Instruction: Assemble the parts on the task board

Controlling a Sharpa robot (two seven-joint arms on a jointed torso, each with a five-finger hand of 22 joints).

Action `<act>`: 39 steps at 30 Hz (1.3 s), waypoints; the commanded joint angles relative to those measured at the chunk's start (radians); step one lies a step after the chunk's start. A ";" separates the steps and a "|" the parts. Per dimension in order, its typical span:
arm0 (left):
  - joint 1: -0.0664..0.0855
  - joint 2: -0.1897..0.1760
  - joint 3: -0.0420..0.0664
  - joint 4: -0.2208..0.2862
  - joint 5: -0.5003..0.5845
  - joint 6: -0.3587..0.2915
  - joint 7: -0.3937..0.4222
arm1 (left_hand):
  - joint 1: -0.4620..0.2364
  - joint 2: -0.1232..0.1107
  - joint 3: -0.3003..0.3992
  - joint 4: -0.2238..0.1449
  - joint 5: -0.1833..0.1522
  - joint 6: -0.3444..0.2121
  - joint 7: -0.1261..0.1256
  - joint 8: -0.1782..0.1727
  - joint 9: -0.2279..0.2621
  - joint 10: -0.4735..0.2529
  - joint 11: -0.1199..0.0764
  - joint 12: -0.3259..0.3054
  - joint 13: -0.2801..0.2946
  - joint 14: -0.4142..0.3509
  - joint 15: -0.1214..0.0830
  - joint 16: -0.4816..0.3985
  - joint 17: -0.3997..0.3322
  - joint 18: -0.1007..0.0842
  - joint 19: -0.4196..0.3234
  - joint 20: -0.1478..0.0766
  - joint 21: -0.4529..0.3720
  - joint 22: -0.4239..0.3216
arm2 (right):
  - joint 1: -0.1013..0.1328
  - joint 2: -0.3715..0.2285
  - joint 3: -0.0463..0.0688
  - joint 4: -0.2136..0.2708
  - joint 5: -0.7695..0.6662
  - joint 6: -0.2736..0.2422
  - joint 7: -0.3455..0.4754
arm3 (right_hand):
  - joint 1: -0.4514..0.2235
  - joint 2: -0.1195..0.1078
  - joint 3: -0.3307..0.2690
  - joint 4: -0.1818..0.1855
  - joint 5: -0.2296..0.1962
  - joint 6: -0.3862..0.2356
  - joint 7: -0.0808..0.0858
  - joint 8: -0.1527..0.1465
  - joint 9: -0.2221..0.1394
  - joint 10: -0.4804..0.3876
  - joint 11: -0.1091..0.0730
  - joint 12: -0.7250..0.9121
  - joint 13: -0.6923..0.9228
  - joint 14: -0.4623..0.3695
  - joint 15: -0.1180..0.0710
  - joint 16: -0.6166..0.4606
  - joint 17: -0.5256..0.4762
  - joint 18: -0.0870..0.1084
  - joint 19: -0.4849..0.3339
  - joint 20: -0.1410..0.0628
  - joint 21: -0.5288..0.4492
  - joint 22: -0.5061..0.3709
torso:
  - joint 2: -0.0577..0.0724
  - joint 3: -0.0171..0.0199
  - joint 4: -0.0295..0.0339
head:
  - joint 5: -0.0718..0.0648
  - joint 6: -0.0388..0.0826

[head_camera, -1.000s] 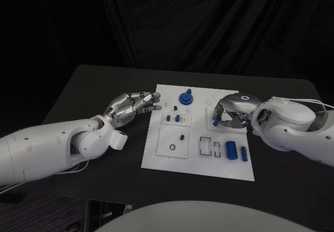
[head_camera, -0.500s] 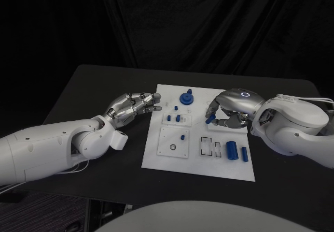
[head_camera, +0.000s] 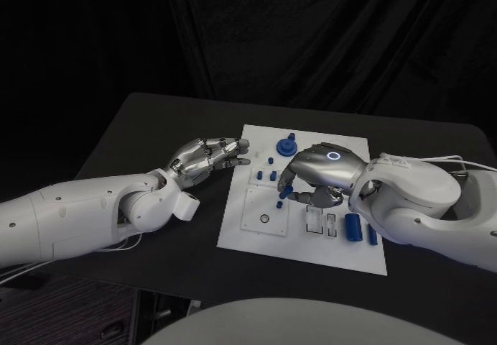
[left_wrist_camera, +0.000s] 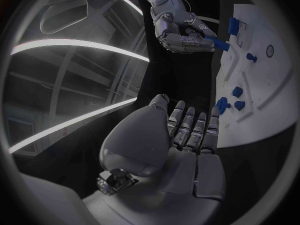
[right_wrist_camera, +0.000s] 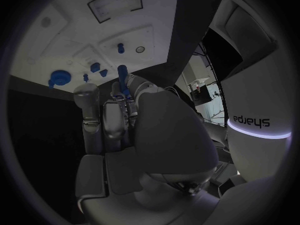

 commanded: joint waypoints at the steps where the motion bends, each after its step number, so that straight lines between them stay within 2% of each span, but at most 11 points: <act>1: -0.002 0.003 0.001 0.001 -0.006 0.020 0.017 | 0.007 0.004 0.006 0.000 0.007 0.001 0.038 0.003 0.000 -0.004 0.007 0.001 0.001 0.001 0.001 0.004 0.001 -0.017 -0.001 -0.001 -0.001 0.000 | -0.014 0.026 0.000 -0.023 -0.054 -0.007 0.059 | -0.006 0.001 0.002 -0.007 0.002 0.003 -0.003 -0.001 0.001 0.037 -0.029 -0.001 0.001 0.000 -0.006 -0.001 0.001 -0.012 0.002 -0.005 0.006 0.097 | 0.000 0.0014 0.0010 | 0.003 0.000; 6: -0.002 0.004 0.001 0.000 -0.006 0.019 0.019 | 0.007 0.005 0.008 0.000 0.008 0.000 0.038 0.003 0.000 -0.005 0.007 0.001 0.001 0.001 0.002 0.004 0.001 -0.017 0.000 -0.001 -0.001 0.000 | -0.038 0.070 0.000 -0.056 -0.068 -0.010 0.084 | -0.006 0.001 0.003 -0.007 0.001 0.001 -0.003 -0.003 0.002 0.038 -0.029 -0.003 0.001 0.000 -0.006 -0.002 0.000 -0.012 0.002 -0.006 0.007 0.097 | 0.000 -0.0003 0.0009 | 0.003 0.000; 13: -0.002 0.006 0.001 -0.004 0.004 0.018 0.028 | 0.009 0.011 0.018 0.000 0.011 0.000 0.037 0.003 0.000 -0.002 0.006 0.004 0.001 0.004 0.002 0.010 0.002 -0.017 0.008 -0.001 0.003 0.005 | -0.074 0.106 0.001 -0.084 -0.077 -0.010 0.101 | -0.008 0.001 0.003 -0.007 -0.001 0.000 -0.002 -0.004 0.002 0.039 -0.029 -0.004 0.001 0.001 -0.006 0.000 0.003 -0.013 0.003 -0.006 0.012 0.098 | 0.000 -0.0022 0.0032 | -0.005 0.000; 15: -0.003 0.008 0.001 -0.006 0.010 0.017 0.031 | 0.010 0.011 0.020 0.000 0.011 0.001 0.038 0.003 0.000 -0.001 0.007 0.005 0.001 0.006 0.002 0.012 0.002 -0.016 0.009 -0.001 0.004 0.006 | -0.085 0.116 0.001 -0.093 -0.078 -0.009 0.105 | -0.008 0.001 0.003 -0.008 -0.002 0.000 -0.002 -0.004 0.002 0.039 -0.029 -0.005 0.000 0.001 -0.006 0.000 0.003 -0.014 0.004 -0.006 0.012 0.098 | 0.001 -0.0024 0.0032 | -0.006 0.000; 18: -0.003 0.010 0.001 -0.008 0.015 0.018 0.034 | 0.011 0.012 0.021 0.000 0.012 0.002 0.038 0.004 0.000 0.000 0.007 0.006 0.001 0.006 0.002 0.013 0.002 -0.016 0.010 -0.001 0.004 0.006 | -0.102 0.127 0.001 -0.105 -0.079 -0.008 0.109 | -0.007 0.001 0.003 -0.008 -0.003 0.000 -0.002 -0.004 0.002 0.040 -0.029 -0.005 0.000 0.002 -0.006 0.001 0.004 -0.014 0.003 -0.006 0.013 0.098 | 0.002 -0.0002 0.0014 | -0.004 0.000; 21: -0.003 0.010 0.001 -0.009 0.018 0.019 0.034 | 0.011 0.012 0.023 -0.001 0.012 0.003 0.038 0.004 0.000 0.002 0.008 0.008 0.002 0.008 0.002 0.015 0.003 -0.016 0.012 -0.001 0.005 0.006 | -0.113 0.134 0.001 -0.114 -0.080 -0.007 0.111 | -0.006 0.000 0.003 -0.010 -0.004 0.000 -0.003 -0.004 0.003 0.041 -0.029 -0.006 0.000 0.001 -0.006 0.000 0.003 -0.014 0.003 -0.006 0.013 0.098 | 0.001 -0.0007 0.0001 | 0.001 0.000; 26: -0.003 0.008 0.001 -0.009 0.019 0.019 0.034 | 0.011 0.012 0.023 -0.001 0.012 0.003 0.038 0.004 0.000 0.002 0.008 0.008 0.002 0.008 0.002 0.015 0.003 -0.016 0.012 -0.001 0.005 0.006 | -0.120 0.137 0.001 -0.120 -0.080 -0.007 0.109 | -0.006 0.000 0.004 -0.010 -0.004 0.000 -0.003 -0.005 0.003 0.041 -0.029 -0.006 0.000 0.002 -0.006 0.000 0.004 -0.014 0.004 -0.006 0.014 0.098 | 0.001 0.0006 -0.0028 | 0.006 0.000; 31: -0.003 0.008 0.001 -0.007 0.020 0.020 0.034 | 0.011 0.012 0.023 -0.001 0.012 0.003 0.038 0.004 0.000 0.002 0.008 0.008 0.002 0.008 0.002 0.015 0.003 -0.016 0.012 -0.001 0.005 0.006 | -0.123 0.139 0.001 -0.124 -0.083 -0.012 0.106 | -0.002 0.001 0.006 -0.016 -0.005 0.001 -0.003 -0.005 0.005 0.045 -0.030 -0.008 0.000 0.001 -0.007 -0.001 0.002 -0.014 0.002 -0.007 0.013 0.098 | 0.001 0.0013 0.0000 | -0.001 0.000; 39: -0.003 0.009 0.001 -0.007 0.020 0.023 0.030 | 0.012 0.012 0.025 -0.001 0.012 0.003 0.039 0.004 0.000 0.002 0.008 0.009 0.002 0.008 0.002 0.015 0.003 -0.016 0.013 -0.001 0.006 0.006 | -0.124 0.141 0.001 -0.126 -0.104 -0.018 0.097 | -0.001 0.001 0.007 -0.019 -0.004 0.003 -0.003 -0.005 0.006 0.050 -0.031 -0.009 0.001 0.001 -0.008 -0.001 0.003 -0.014 0.002 -0.007 0.013 0.098 | 0.001 0.0010 -0.0003 | 0.000 0.000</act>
